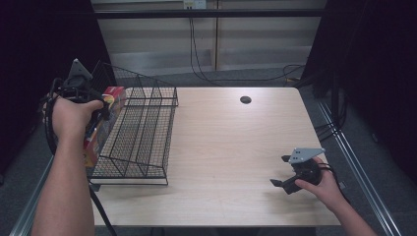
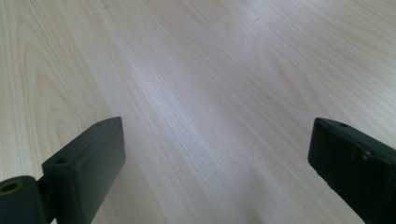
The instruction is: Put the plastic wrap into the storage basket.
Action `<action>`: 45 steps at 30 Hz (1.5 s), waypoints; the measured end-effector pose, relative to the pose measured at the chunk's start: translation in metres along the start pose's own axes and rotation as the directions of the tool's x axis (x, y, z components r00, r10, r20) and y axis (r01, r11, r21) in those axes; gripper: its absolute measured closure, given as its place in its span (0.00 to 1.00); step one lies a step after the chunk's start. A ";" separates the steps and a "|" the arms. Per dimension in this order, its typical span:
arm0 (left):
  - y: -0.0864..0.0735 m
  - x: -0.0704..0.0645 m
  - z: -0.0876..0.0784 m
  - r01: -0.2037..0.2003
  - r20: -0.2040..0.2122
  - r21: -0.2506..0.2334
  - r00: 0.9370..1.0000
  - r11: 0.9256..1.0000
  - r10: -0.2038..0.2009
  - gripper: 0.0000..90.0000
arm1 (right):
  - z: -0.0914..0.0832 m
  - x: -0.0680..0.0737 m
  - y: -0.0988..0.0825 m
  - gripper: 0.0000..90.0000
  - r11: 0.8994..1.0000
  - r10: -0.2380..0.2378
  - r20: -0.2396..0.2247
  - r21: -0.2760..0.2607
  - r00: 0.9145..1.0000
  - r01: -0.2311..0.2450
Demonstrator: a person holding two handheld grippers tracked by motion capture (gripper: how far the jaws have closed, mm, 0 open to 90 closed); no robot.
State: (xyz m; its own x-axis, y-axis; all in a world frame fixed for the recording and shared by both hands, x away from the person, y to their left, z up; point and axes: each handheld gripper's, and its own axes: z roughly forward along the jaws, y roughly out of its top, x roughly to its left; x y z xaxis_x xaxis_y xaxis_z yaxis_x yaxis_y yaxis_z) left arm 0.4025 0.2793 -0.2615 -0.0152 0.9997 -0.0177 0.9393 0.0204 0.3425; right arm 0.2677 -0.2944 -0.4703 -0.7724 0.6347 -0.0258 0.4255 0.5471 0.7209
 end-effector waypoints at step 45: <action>0.004 -0.004 0.027 0.020 0.015 0.066 1.000 0.998 -0.021 0.49 | 0.001 0.001 0.000 0.04 1.000 -0.005 -0.003 0.006 1.000 0.005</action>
State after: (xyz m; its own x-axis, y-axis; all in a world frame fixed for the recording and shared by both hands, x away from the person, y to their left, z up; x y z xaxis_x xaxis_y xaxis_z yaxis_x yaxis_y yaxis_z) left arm 0.4152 0.2748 -0.2855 -0.0296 0.9988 -0.0393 0.9593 0.0394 0.2796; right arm 0.2671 -0.2933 -0.4709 -0.7755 0.6307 -0.0275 0.4247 0.5534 0.7165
